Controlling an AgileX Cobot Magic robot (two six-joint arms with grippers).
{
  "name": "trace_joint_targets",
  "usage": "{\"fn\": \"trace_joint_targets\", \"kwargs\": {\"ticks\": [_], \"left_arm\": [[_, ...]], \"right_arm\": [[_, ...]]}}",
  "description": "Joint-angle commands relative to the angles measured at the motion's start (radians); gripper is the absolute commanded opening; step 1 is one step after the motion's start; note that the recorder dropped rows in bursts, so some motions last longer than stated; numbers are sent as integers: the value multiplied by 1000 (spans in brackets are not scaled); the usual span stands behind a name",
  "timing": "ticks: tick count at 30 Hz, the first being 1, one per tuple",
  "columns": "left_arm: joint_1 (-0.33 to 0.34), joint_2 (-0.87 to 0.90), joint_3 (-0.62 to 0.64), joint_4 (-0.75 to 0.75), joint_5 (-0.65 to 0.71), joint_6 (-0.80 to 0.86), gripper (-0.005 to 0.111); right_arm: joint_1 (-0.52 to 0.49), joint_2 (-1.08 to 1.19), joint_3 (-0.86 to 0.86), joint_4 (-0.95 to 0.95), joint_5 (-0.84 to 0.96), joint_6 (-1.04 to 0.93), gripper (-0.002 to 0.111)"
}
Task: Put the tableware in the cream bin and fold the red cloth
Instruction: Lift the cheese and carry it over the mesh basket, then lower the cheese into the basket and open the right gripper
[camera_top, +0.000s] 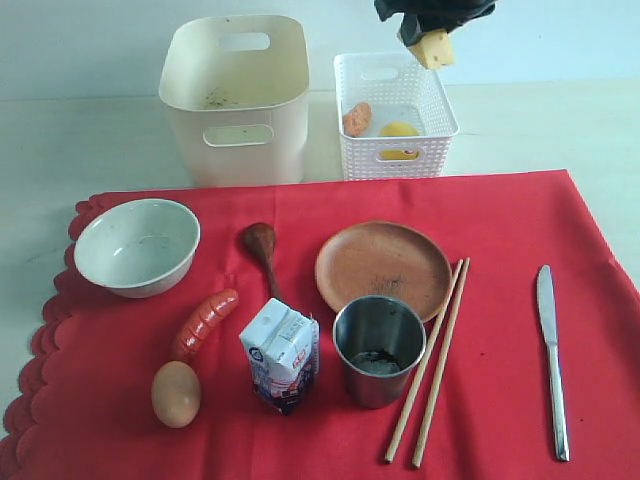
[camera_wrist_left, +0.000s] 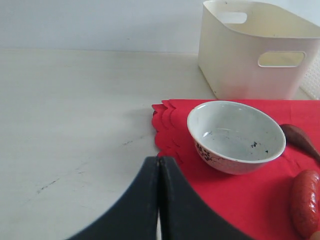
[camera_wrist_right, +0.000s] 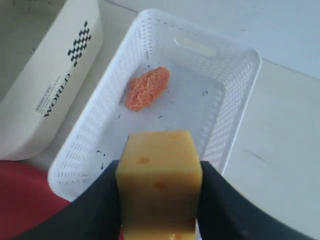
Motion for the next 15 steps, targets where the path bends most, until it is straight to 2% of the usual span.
{"fn": "trace_joint_targets", "kwargs": {"ticks": [1, 8, 15], "left_arm": [[2, -5, 2, -6, -9, -5, 0], [2, -5, 2, -6, -9, -5, 0], [2, -5, 2, -6, -9, -5, 0]], "right_arm": [[-7, 52, -7, 2, -66, 13, 1], [-7, 128, -7, 101, -205, 13, 1], [-7, 206, -7, 100, -356, 11, 1]]}}
